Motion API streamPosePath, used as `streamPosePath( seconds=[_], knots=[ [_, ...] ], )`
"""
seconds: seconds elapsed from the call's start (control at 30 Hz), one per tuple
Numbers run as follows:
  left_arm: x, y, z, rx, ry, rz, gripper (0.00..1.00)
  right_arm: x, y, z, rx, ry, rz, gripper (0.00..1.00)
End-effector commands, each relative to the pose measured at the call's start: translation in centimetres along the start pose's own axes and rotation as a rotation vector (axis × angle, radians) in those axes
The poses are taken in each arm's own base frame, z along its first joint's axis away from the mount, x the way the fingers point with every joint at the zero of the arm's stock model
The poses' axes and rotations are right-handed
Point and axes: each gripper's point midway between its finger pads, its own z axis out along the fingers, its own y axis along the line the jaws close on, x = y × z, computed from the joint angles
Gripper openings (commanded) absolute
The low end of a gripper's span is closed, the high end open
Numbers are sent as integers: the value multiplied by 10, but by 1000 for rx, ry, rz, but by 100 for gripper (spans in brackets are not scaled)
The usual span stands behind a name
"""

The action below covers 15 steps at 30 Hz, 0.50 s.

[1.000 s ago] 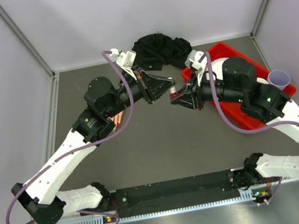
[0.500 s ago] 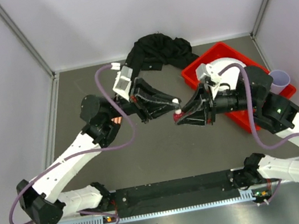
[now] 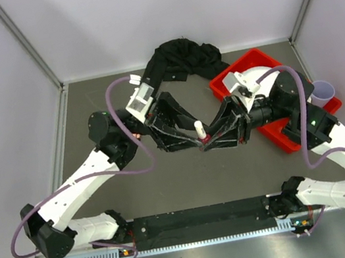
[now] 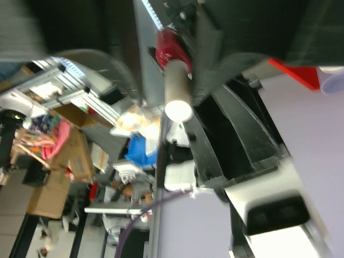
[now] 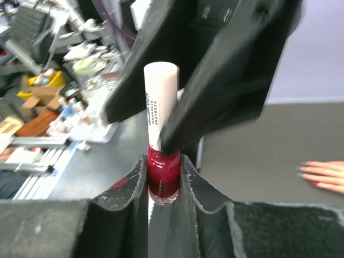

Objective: Paint the nails

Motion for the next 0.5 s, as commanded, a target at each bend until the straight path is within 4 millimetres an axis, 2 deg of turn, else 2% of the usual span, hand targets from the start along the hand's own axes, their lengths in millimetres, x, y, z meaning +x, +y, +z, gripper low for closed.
streamPosePath(
  seconds=[0.0, 0.03, 0.1, 0.13, 0.2, 0.23, 0.3, 0.33, 0.37, 0.47],
  knots=[
    [5, -8, 1, -31, 91, 17, 55, -49, -7, -4, 83, -93, -176, 0],
    [9, -1, -2, -86, 107, -21, 64, -46, -13, -3, 108, -81, -172, 0],
    [-6, 2, -3, -147, 87, 52, 73, -40, -20, -6, 147, -54, -171, 0],
    [-8, 11, -6, -216, 79, 38, 96, -38, -25, -7, 178, -47, -170, 0],
    [-20, 10, -9, -266, 68, 88, 99, -36, -31, -9, 211, -33, -182, 0],
    [-27, 19, -13, -342, 52, 98, 99, -32, -37, -11, 240, -21, -171, 0],
    [-32, 26, -22, -446, 54, 112, 99, -29, -43, -12, 267, -9, -168, 0],
    [-44, 38, -30, -550, 22, 131, 99, -27, -47, -13, 294, -3, -158, 0],
    [-39, 45, -40, -629, 42, 104, 99, -25, -51, -14, 309, 3, -154, 0],
    [-54, 68, -63, -844, 0, 87, 99, -24, -62, -17, 372, 10, -141, 0]
  ],
)
